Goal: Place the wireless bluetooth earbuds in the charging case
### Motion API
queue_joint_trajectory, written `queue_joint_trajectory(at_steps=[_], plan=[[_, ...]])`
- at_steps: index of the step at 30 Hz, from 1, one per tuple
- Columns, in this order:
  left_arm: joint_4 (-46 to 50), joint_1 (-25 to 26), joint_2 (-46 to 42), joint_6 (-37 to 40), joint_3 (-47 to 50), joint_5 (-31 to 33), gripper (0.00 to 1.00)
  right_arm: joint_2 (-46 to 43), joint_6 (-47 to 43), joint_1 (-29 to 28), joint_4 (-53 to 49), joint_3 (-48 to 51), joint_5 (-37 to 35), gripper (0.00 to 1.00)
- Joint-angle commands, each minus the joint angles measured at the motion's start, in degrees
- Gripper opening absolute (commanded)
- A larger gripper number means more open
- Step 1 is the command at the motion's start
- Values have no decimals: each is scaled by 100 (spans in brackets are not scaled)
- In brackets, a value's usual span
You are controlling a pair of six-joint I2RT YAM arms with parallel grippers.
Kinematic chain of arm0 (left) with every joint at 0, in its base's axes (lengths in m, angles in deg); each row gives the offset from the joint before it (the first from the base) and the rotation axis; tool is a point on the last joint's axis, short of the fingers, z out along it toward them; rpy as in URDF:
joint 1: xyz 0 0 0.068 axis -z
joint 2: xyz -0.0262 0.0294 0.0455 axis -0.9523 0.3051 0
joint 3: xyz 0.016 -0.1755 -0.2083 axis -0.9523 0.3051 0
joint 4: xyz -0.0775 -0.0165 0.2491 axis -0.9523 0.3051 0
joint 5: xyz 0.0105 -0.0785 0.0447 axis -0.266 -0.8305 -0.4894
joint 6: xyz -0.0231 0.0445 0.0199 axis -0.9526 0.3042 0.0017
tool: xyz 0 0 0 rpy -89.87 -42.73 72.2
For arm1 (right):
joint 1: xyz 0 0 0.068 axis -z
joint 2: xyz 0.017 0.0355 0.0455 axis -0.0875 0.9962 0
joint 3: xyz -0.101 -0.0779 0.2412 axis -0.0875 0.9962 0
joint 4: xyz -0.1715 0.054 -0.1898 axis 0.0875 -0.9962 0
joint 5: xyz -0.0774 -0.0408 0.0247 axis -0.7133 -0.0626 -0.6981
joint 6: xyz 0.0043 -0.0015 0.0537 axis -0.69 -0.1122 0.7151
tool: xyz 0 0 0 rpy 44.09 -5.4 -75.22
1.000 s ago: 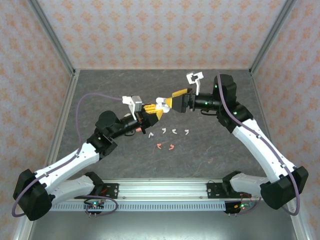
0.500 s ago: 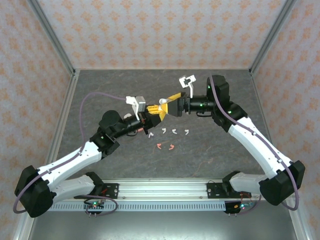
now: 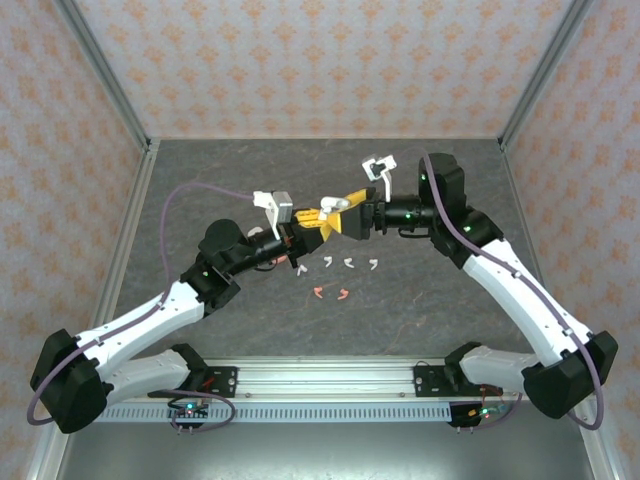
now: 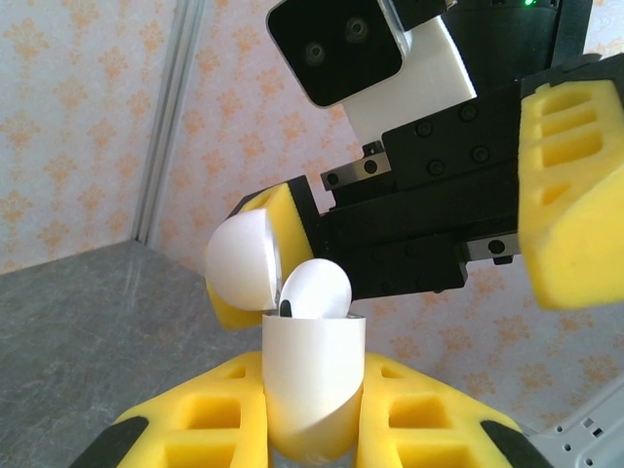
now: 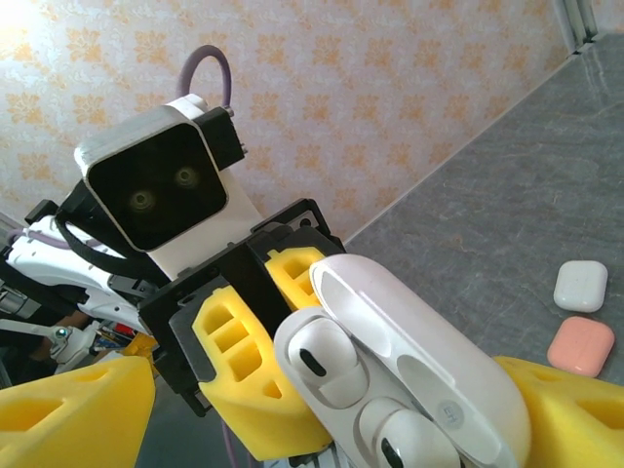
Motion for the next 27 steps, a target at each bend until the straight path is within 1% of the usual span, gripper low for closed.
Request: queue_joint_trajectory(at_steps=[1, 27], plan=[[-50, 15, -37, 162, -215, -34, 0, -244, -214, -47, 85, -135, 115, 87], [62, 21, -50, 177, -172, 34, 0, -405, -426, -47, -158, -14, -154, 87]])
